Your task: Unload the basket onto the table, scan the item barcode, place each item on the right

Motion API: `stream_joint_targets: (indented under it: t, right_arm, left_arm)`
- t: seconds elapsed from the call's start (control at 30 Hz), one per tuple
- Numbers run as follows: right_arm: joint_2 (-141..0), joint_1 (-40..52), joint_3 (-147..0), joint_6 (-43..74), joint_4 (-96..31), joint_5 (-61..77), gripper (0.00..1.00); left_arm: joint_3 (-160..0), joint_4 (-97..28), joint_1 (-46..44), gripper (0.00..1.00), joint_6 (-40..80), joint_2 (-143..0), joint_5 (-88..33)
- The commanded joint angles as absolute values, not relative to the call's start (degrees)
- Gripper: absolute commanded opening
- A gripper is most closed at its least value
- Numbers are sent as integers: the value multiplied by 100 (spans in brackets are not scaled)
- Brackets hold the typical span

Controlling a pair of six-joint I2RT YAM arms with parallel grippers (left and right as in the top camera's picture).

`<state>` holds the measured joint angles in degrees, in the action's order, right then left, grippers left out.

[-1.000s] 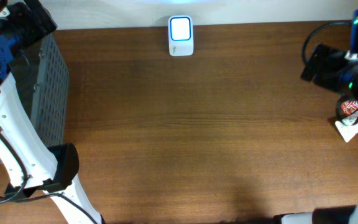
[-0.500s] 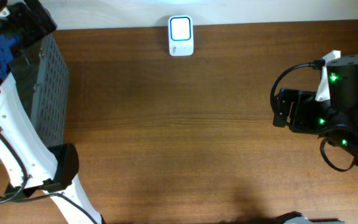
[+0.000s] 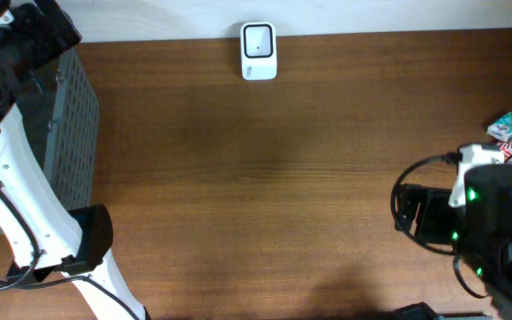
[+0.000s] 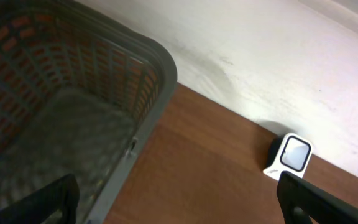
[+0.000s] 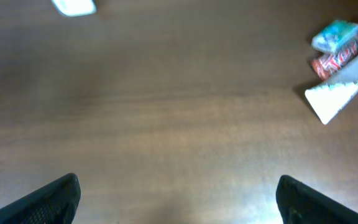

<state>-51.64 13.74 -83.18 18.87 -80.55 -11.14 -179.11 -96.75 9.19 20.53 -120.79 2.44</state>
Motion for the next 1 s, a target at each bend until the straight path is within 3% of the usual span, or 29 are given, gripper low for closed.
stream_joint_targets:
  t: [0.0,0.2,0.33,0.47,0.97]
  right_arm:
    - [-4200,985,-7083,1747,-7481,-1210,99]
    - [-2379,351,-4504,1066,-5231,-718,99]
    - [-1592,-80,-3087,-21,-3852,379,99]
    - [-880,-115,-1981,-84,-2646,454,99]
    - [-19,-244,-270,-281,82,615,99]
  left_arm:
    - [-17930,-9671,956,99,1964,-11998,281]
    - [-17930,-9671,954,99,1964,-11998,281]
    - [-17928,-9671,956,99,1964,-11998,281]
    - [-17930,-9671,956,99,1964,-11998,281]
    - [-17930,-9671,956,99,1964,-11998,281]
